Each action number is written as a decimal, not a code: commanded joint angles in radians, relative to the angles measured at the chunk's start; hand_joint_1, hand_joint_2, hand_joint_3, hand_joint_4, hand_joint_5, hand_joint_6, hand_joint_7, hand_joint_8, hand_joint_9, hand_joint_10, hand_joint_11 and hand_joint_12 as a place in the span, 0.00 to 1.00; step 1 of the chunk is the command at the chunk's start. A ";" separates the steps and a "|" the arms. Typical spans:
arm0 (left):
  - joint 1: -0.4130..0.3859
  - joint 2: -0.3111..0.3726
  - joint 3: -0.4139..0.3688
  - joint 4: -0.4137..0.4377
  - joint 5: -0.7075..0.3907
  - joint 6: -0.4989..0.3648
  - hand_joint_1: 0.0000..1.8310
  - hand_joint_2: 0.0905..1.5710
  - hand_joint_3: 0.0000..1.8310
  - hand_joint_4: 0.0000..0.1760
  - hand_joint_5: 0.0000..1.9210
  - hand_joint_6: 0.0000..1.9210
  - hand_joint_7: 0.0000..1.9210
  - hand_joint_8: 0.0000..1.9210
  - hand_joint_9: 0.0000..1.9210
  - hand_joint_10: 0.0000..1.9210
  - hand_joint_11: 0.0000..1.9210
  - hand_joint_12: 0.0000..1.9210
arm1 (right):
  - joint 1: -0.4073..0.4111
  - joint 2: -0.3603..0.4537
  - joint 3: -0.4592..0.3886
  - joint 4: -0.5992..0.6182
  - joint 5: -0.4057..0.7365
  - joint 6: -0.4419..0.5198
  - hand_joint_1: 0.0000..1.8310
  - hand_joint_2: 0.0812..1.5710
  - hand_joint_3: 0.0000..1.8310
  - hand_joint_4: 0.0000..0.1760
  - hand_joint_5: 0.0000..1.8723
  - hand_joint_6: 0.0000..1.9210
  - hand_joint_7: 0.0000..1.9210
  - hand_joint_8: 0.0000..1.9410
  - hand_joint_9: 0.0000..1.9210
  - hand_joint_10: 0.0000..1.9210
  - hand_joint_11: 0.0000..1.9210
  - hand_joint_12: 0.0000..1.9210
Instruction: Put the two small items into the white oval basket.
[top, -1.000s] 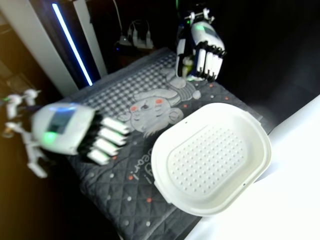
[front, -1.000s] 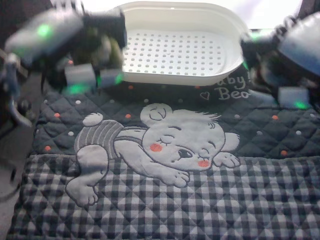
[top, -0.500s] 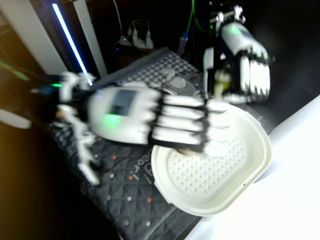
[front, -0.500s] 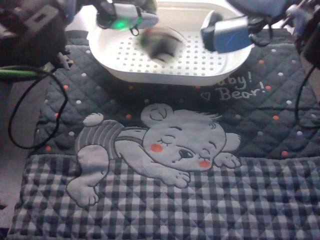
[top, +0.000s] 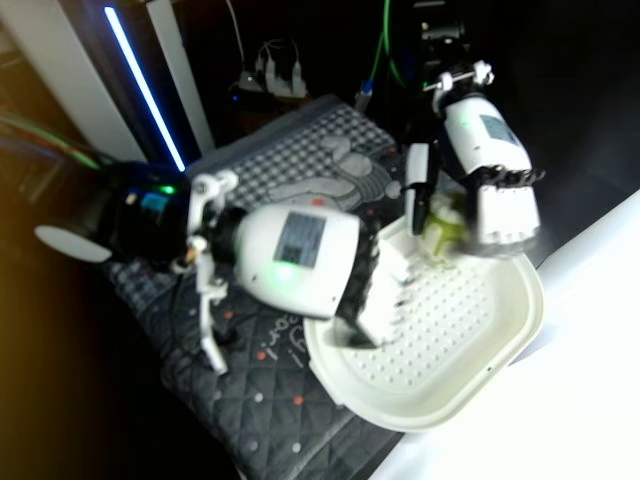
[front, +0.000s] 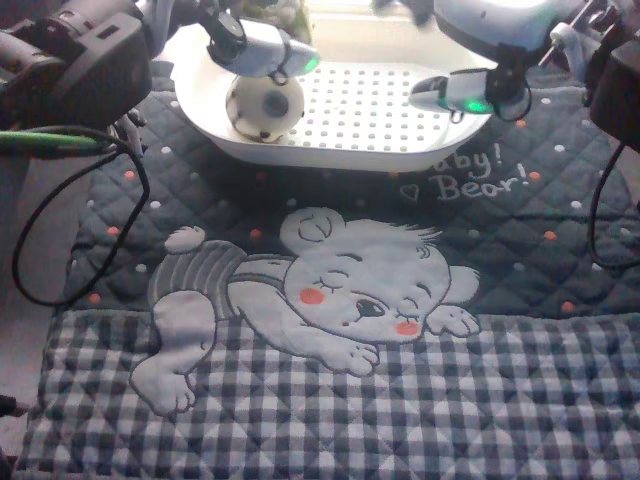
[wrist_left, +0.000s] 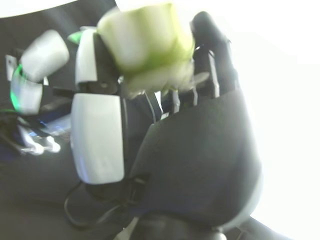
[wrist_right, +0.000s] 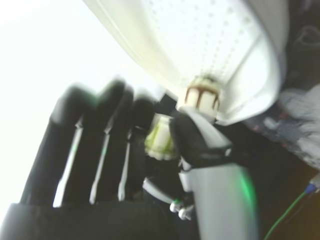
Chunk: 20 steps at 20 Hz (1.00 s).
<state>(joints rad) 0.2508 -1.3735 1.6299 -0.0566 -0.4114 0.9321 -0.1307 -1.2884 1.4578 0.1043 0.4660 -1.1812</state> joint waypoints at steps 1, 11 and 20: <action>-0.003 0.013 0.002 -0.010 -0.110 -0.002 0.35 0.63 0.00 0.89 0.00 0.00 0.00 0.00 0.00 0.00 0.00 0.24 | 0.013 0.013 -0.004 -0.002 0.128 -0.001 0.38 0.70 0.00 0.00 0.08 0.09 0.07 0.09 0.00 0.34 0.00 0.76; 0.041 0.211 -0.179 -0.020 -0.285 -0.002 0.31 0.61 0.00 0.99 0.00 0.00 0.00 0.00 0.00 0.00 0.00 0.00 | 0.013 0.241 -0.211 -0.074 0.197 -0.001 0.27 0.69 0.00 0.03 0.00 0.00 0.00 0.00 0.00 0.00 0.00 0.58; 0.322 0.510 -0.453 -0.028 -0.744 -0.059 0.31 0.74 0.03 1.00 0.00 0.00 0.00 0.00 0.00 0.00 0.00 0.00 | 0.011 0.541 -0.469 -0.220 0.301 -0.001 0.20 0.74 0.01 0.39 0.00 0.00 0.00 0.00 0.00 0.00 0.00 0.98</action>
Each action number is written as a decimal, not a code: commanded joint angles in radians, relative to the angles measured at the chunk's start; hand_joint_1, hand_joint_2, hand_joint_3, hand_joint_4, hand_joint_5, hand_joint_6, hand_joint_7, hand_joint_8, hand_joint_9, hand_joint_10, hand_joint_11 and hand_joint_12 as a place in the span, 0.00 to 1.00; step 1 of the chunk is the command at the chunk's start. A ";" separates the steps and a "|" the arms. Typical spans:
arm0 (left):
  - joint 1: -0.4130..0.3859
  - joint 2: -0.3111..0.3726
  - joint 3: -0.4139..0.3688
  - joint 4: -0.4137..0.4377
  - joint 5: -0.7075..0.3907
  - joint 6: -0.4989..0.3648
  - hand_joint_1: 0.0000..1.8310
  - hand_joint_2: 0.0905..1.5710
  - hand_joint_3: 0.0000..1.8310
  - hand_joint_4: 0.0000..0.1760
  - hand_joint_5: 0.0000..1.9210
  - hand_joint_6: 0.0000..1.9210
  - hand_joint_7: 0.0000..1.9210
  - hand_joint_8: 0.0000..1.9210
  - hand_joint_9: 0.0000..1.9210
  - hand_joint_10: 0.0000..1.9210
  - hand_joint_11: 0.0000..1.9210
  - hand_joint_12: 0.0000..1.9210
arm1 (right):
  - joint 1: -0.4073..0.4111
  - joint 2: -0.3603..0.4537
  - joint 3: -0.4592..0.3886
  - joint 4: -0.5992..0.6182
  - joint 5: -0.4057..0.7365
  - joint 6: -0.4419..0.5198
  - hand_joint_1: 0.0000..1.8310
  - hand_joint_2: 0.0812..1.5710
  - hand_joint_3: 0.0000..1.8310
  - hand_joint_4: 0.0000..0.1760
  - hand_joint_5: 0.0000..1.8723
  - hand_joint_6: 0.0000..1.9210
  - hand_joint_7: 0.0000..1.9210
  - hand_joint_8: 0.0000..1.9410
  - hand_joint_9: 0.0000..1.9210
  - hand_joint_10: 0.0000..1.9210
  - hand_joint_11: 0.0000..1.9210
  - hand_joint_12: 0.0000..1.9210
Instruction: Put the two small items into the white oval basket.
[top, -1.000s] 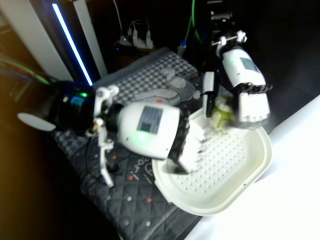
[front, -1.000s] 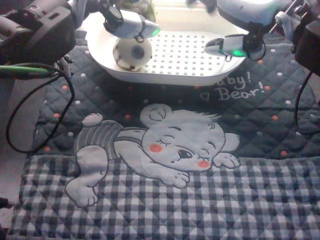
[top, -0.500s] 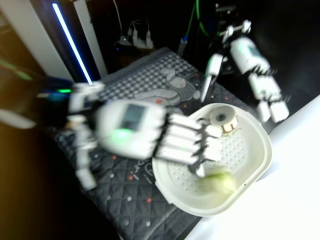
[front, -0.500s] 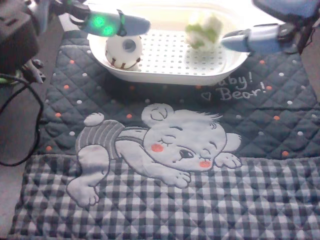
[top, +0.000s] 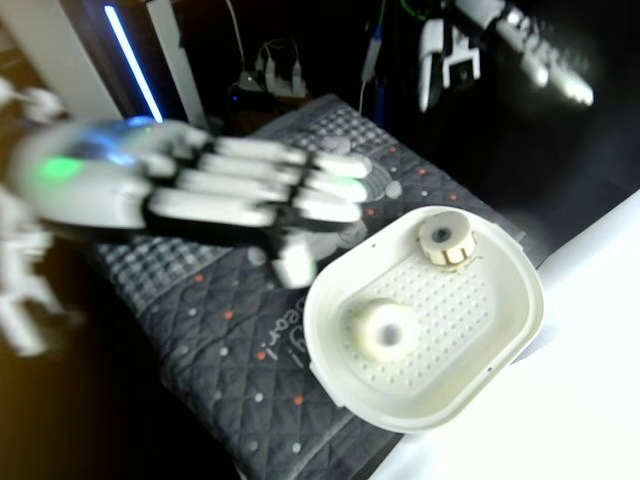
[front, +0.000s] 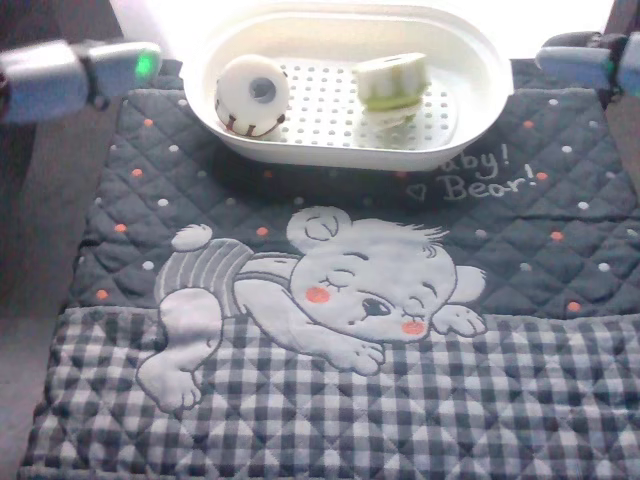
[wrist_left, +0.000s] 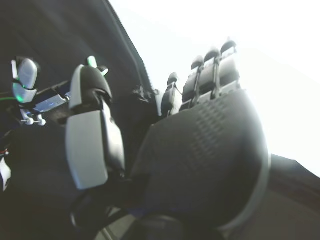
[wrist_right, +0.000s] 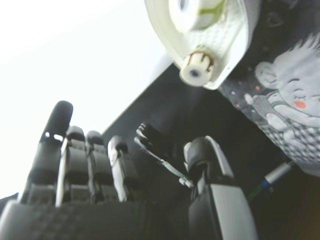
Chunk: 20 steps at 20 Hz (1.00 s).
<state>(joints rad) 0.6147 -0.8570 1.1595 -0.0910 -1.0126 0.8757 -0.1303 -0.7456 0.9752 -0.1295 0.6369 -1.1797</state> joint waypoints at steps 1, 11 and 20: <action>0.016 0.018 -0.012 -0.005 -0.216 -0.005 0.30 0.77 0.01 1.00 0.00 0.00 0.00 0.00 0.00 0.00 0.00 0.00 | 0.010 0.025 -0.014 0.002 0.139 -0.002 0.22 0.74 0.00 0.39 0.00 0.00 0.00 0.00 0.00 0.00 0.00 0.96; 0.345 0.145 -0.177 -0.084 -0.716 -0.005 0.46 0.85 0.00 0.00 0.23 0.77 0.02 0.01 0.00 0.00 0.00 0.00 | -0.014 0.212 -0.130 -0.117 0.282 0.244 0.29 0.70 0.00 0.03 0.03 0.02 0.00 0.00 0.00 0.00 0.00 0.31; 0.368 0.157 -0.203 -0.086 -0.719 -0.028 0.55 0.77 0.00 0.36 0.07 0.31 0.02 0.00 0.00 0.00 0.00 0.00 | -0.483 0.129 -0.072 0.158 0.780 0.462 0.51 0.68 0.00 0.00 0.00 0.00 0.00 0.00 0.00 0.00 0.00 1.00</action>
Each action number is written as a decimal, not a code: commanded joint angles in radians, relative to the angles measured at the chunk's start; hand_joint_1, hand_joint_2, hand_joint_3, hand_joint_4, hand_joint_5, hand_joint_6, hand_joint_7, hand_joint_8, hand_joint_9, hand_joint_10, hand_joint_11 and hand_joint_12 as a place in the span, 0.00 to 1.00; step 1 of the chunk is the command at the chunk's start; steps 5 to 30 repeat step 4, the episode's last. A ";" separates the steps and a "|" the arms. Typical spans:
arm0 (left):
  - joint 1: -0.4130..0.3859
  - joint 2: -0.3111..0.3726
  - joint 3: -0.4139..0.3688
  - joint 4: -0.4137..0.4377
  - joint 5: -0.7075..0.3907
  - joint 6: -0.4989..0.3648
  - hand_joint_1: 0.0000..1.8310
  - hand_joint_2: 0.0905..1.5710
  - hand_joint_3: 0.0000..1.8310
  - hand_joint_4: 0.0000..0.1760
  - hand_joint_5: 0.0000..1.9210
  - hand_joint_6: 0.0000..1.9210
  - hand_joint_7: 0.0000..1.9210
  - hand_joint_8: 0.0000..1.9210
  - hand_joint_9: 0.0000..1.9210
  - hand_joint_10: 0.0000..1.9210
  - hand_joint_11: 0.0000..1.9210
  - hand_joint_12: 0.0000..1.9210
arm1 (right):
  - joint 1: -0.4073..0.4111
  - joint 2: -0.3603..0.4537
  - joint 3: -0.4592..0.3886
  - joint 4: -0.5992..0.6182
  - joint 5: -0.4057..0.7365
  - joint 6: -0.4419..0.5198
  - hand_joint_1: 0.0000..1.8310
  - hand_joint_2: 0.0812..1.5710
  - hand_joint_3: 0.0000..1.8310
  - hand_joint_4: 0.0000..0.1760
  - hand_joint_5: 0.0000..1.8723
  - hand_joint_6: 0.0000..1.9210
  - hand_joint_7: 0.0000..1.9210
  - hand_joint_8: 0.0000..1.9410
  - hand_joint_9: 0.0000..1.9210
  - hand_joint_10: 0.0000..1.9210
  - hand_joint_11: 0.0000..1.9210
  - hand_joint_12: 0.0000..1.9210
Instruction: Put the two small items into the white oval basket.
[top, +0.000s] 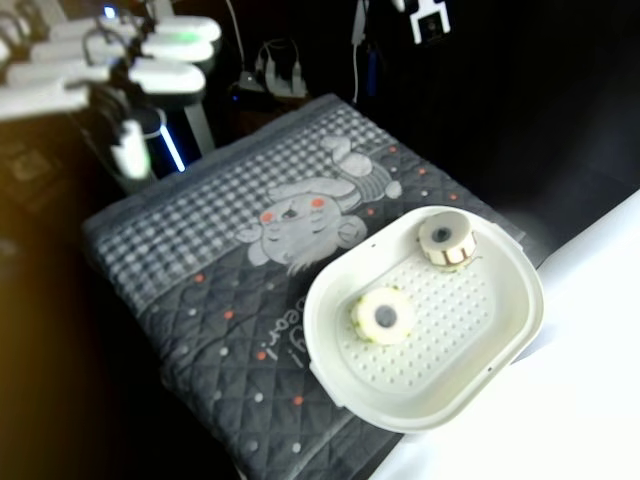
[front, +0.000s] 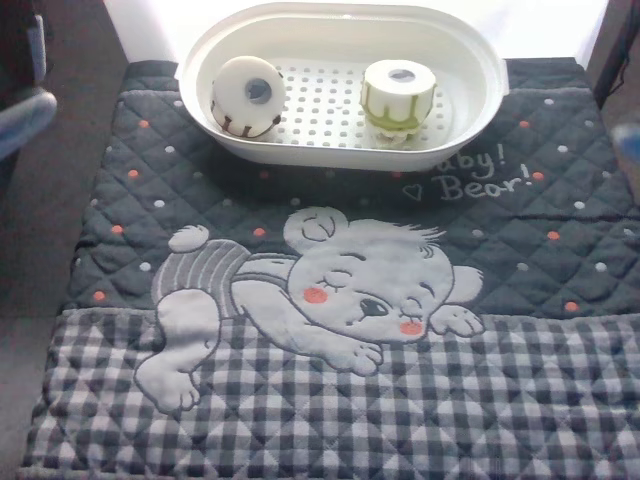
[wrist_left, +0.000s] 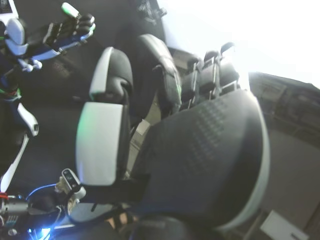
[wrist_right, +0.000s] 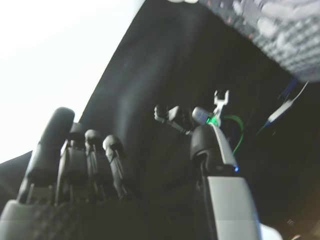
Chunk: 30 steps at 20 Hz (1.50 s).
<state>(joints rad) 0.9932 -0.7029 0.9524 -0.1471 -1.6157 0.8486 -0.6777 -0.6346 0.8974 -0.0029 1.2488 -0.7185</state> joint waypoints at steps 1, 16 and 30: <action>0.000 -0.003 0.007 -0.034 -0.116 -0.001 0.55 0.77 0.00 0.56 0.01 0.06 0.00 0.00 0.00 0.00 0.00 0.00 | -0.058 -0.002 0.009 0.105 0.278 0.000 0.50 0.69 0.00 0.12 0.00 0.00 0.00 0.00 0.00 0.00 0.00 1.00; 0.004 -0.007 0.003 -0.031 -0.116 0.004 0.47 0.79 0.00 0.30 0.04 0.02 0.00 0.00 0.00 0.00 0.00 0.00 | -0.213 -0.043 0.001 0.206 0.468 -0.007 0.52 0.76 0.00 0.56 0.40 0.69 0.04 0.02 0.00 0.00 0.00 1.00; 0.004 -0.007 0.003 -0.031 -0.116 0.004 0.47 0.79 0.00 0.30 0.04 0.02 0.00 0.00 0.00 0.00 0.00 0.00 | -0.213 -0.043 0.001 0.206 0.468 -0.007 0.52 0.76 0.00 0.56 0.40 0.69 0.04 0.02 0.00 0.00 0.00 1.00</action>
